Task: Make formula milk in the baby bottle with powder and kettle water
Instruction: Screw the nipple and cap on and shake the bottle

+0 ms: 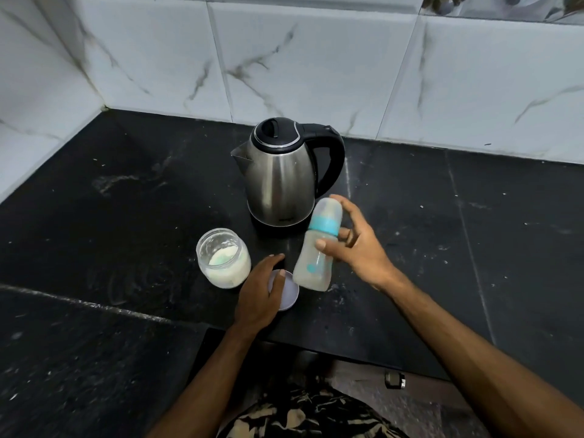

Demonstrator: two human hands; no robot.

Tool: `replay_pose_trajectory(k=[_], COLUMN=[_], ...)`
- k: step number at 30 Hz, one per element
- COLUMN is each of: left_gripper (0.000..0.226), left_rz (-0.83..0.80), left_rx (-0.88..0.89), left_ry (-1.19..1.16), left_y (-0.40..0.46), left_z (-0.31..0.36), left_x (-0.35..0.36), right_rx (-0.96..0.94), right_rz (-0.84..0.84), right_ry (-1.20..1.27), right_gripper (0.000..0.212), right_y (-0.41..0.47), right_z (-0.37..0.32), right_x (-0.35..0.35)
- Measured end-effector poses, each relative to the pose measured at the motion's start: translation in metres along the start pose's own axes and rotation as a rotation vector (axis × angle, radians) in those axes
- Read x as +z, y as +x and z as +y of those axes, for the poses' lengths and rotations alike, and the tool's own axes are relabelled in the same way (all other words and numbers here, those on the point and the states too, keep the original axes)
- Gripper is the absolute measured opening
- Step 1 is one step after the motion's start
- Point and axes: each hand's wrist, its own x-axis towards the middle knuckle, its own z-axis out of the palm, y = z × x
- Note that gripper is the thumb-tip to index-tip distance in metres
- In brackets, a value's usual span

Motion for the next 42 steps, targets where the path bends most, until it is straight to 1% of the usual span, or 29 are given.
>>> replay_pose_trajectory(k=[1,2,4,5,6,7,10,11,12,15,16,17,18,21,22,23,26,27,28,29,31,32,33,34,36,37,38,39,42], left_gripper=[0.034,0.034,0.033,0.033,0.033,0.033,0.033,0.035,0.037,0.036,0.034,0.034,0.035,0.042,0.041,0.039,0.033,0.034,0.035,0.037,0.042,0.042,0.041,0.038,0.034,0.034,0.034,0.037,0.042], left_rz=[0.001,0.002,0.007,0.009,0.009,0.009,-0.006,-0.012,-0.01,-0.002,-0.004,-0.004,-0.004,-0.009,-0.011,-0.009,0.005,0.005,0.003,0.0,-0.007,-0.008,-0.008,-0.006,-0.001,0.001,0.003,0.005,0.004], left_rx=[-0.001,0.001,0.007,0.006,0.006,0.009,0.005,0.002,0.002,0.01,0.008,0.008,0.007,-0.001,-0.002,-0.001,0.006,0.007,0.007,0.008,0.005,0.004,0.005,0.007,0.009,0.006,0.004,0.004,0.002], left_ry=[-0.003,-0.001,0.004,0.005,0.007,0.008,-0.007,-0.013,-0.013,0.009,0.011,0.011,0.009,-0.004,-0.008,-0.005,0.007,0.007,0.005,0.004,-0.001,-0.002,0.001,0.008,0.016,0.012,0.009,0.01,0.017], left_y=[0.0,0.0,-0.001,-0.001,-0.001,-0.001,0.0,0.0,0.0,0.0,0.0,-0.001,-0.001,-0.001,-0.001,0.0,0.0,-0.001,-0.001,-0.001,-0.001,0.0,0.0,0.0,0.0,0.0,-0.001,-0.001,0.0], left_z=[0.0,0.0,0.001,0.001,0.002,0.002,0.001,0.002,0.002,0.002,0.002,0.002,0.001,0.001,0.001,0.0,-0.002,-0.002,-0.001,-0.001,-0.001,-0.001,-0.001,-0.002,-0.003,-0.003,-0.003,-0.002,-0.002], left_x=[0.0,0.0,0.0,0.0,0.0,0.0,0.0,0.0,-0.001,0.0,0.0,0.0,0.0,-0.001,-0.001,0.0,0.001,0.001,0.001,0.0,0.0,0.0,0.001,0.001,0.001,0.002,0.002,0.002,0.002], right_rx=[-0.018,-0.053,-0.106,-0.126,-0.133,-0.124,-0.034,-0.024,-0.045,-0.126,-0.141,-0.137,-0.112,-0.024,-0.036,-0.068,-0.113,-0.12,-0.113,-0.091,-0.024,-0.011,-0.03,-0.06,-0.103,-0.12,-0.122,-0.1,0.004], right_rz=[-0.005,0.058,0.283,0.358,0.379,0.344,0.03,-0.023,0.0,0.312,0.365,0.365,0.308,-0.022,-0.057,-0.016,0.314,0.348,0.326,0.248,-0.002,-0.085,-0.089,-0.011,0.23,0.292,0.293,0.236,-0.099], right_ry=[-0.012,0.028,0.202,0.283,0.318,0.301,0.06,0.005,0.004,0.234,0.3,0.304,0.248,-0.036,-0.062,-0.032,0.199,0.24,0.231,0.184,0.018,-0.036,-0.041,0.004,0.171,0.237,0.264,0.243,-0.032], right_gripper=[0.082,0.08,0.074,0.071,0.07,0.073,0.081,0.08,0.079,0.076,0.076,0.077,0.078,0.08,0.081,0.082,0.074,0.071,0.071,0.073,0.074,0.075,0.075,0.076,0.074,0.073,0.073,0.075,0.077], right_y=[0.001,0.004,0.013,0.017,0.017,0.016,0.003,0.001,0.003,0.017,0.02,0.02,0.017,0.004,0.004,0.007,0.02,0.022,0.02,0.017,0.006,0.004,0.005,0.01,0.021,0.025,0.026,0.023,0.007], right_z=[-0.001,-0.003,-0.009,-0.01,-0.009,-0.007,0.002,0.003,0.001,-0.01,-0.01,-0.009,-0.007,0.004,0.004,0.002,-0.008,-0.008,-0.006,-0.002,0.005,0.007,0.006,0.002,-0.007,-0.008,-0.008,-0.006,0.004], right_x=[0.0,-0.001,-0.003,-0.004,-0.004,-0.002,0.004,0.003,0.002,-0.005,-0.007,-0.008,-0.006,-0.001,-0.003,-0.003,-0.008,-0.008,-0.007,-0.005,-0.002,-0.002,-0.003,-0.005,-0.009,-0.012,-0.012,-0.012,-0.007])
